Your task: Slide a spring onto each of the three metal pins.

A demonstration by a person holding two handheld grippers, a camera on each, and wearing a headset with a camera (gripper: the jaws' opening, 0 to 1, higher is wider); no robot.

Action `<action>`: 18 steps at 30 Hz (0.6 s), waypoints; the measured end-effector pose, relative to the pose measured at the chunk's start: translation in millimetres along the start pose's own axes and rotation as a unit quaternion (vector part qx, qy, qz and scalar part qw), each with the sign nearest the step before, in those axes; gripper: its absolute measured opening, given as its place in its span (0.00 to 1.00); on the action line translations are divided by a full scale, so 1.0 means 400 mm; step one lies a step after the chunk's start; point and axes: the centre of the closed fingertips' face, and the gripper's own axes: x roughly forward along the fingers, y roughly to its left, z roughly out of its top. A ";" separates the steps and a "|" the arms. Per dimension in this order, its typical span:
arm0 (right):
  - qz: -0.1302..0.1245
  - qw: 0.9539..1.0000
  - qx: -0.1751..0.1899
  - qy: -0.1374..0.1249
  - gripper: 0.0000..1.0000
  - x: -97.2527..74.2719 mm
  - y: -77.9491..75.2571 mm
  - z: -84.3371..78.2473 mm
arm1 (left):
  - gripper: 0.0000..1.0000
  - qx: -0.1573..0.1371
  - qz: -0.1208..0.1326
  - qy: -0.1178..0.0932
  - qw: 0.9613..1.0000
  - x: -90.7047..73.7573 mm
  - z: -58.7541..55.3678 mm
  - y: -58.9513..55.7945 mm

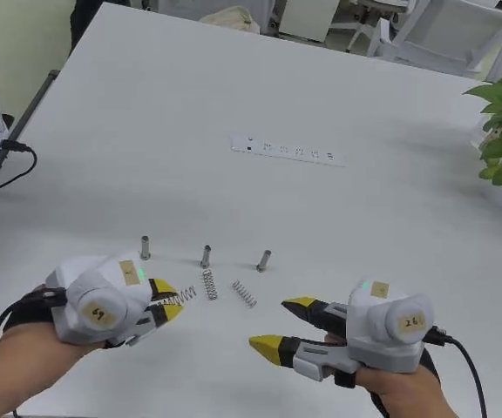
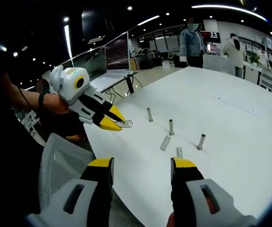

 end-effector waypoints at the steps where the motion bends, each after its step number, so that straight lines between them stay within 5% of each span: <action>1: 0.003 1.000 0.000 -0.001 0.46 0.002 0.003 0.003 | 0.02 0.002 -0.002 -0.002 1.000 -0.001 0.006 -0.003; 18: 0.048 0.999 -0.005 -0.009 0.35 0.012 0.041 0.021 | 0.02 0.068 -0.048 -0.032 0.996 0.007 0.115 -0.079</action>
